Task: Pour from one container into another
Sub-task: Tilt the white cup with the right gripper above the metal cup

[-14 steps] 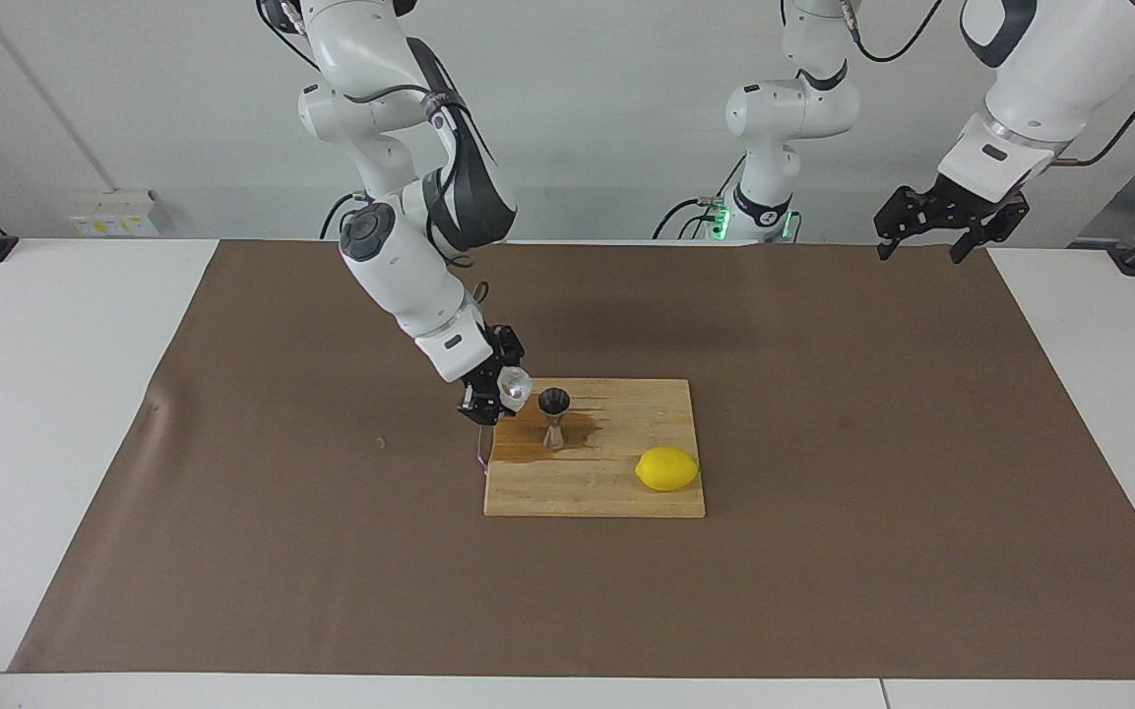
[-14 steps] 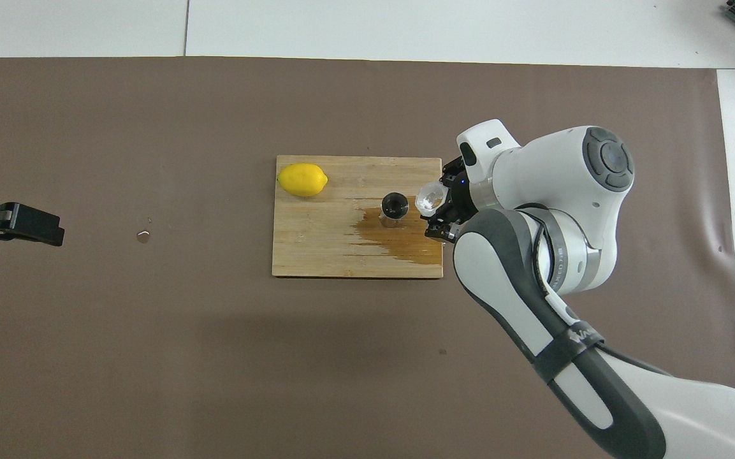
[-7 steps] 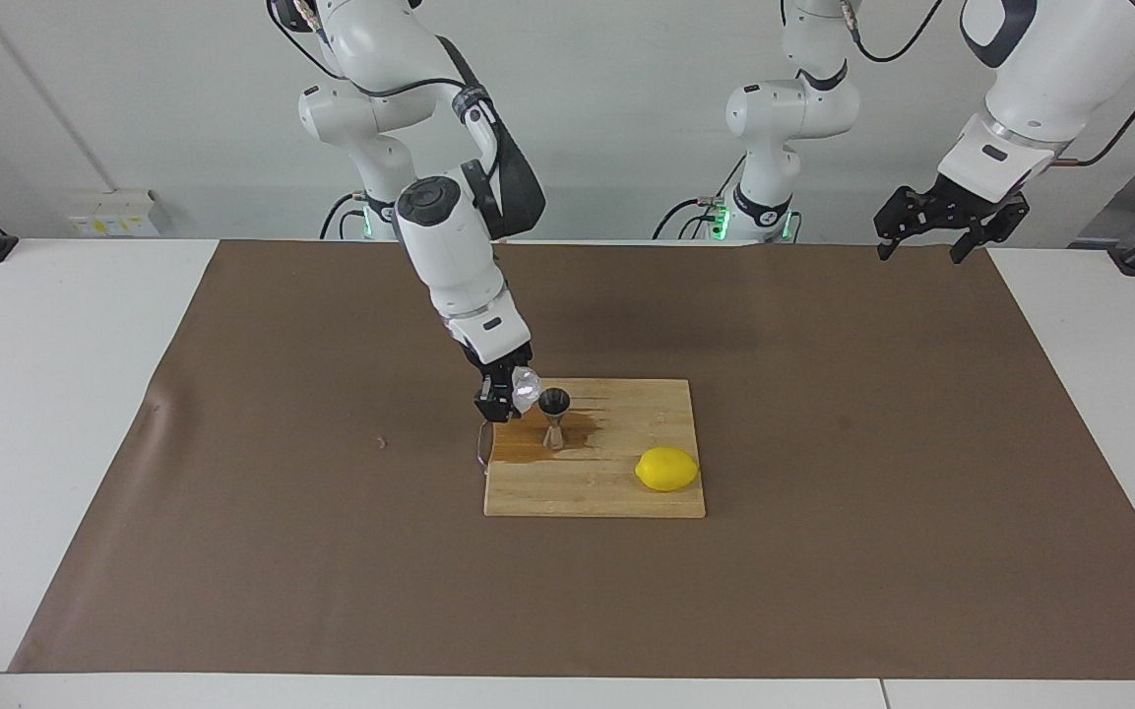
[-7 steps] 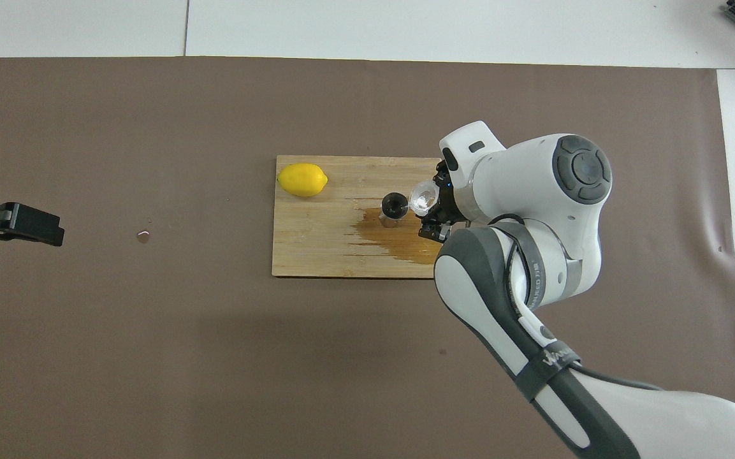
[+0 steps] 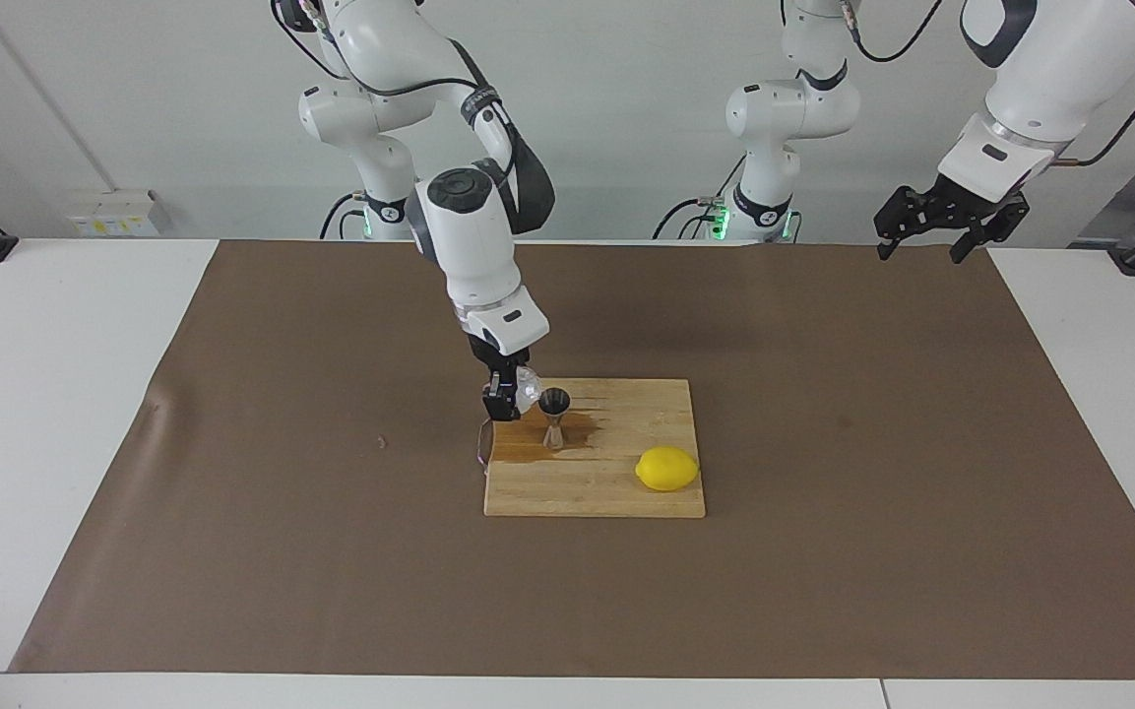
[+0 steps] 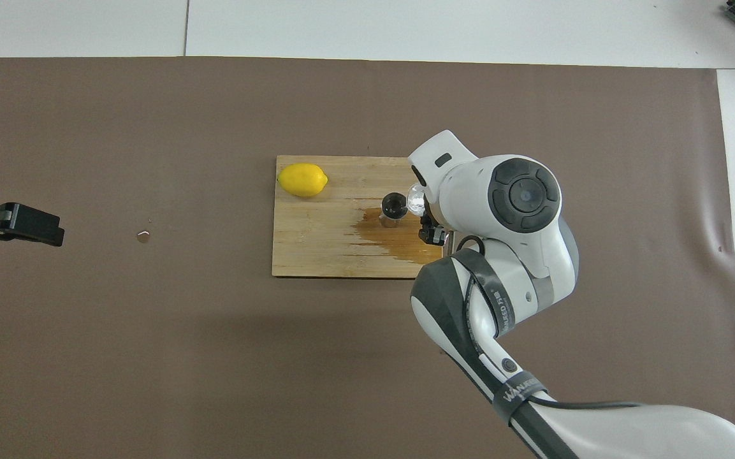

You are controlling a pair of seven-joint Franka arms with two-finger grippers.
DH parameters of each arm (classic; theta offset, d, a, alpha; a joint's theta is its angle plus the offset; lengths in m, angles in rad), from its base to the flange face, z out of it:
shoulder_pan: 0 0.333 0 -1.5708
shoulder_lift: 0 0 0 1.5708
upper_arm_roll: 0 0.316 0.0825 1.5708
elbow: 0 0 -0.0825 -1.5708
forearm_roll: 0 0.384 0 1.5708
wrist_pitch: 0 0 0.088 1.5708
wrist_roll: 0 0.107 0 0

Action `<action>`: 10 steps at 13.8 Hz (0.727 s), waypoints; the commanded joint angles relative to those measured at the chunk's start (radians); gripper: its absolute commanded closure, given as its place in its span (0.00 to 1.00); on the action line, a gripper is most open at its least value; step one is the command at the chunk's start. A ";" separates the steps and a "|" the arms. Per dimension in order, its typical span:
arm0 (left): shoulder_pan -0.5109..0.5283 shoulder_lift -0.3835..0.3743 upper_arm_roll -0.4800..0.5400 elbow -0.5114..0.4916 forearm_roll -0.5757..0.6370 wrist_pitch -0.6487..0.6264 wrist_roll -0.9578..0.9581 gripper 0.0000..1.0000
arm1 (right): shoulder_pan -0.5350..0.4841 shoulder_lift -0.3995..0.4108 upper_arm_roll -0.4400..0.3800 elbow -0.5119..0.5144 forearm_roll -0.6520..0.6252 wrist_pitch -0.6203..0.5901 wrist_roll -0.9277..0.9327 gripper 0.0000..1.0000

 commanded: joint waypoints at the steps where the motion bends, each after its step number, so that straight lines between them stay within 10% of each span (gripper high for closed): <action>1: 0.002 -0.026 0.000 -0.027 0.014 -0.004 0.002 0.00 | 0.024 -0.011 0.002 0.014 -0.105 0.009 0.058 0.65; 10: 0.002 -0.026 0.000 -0.027 0.014 -0.004 0.002 0.00 | 0.073 -0.017 0.002 0.026 -0.329 -0.004 0.172 0.65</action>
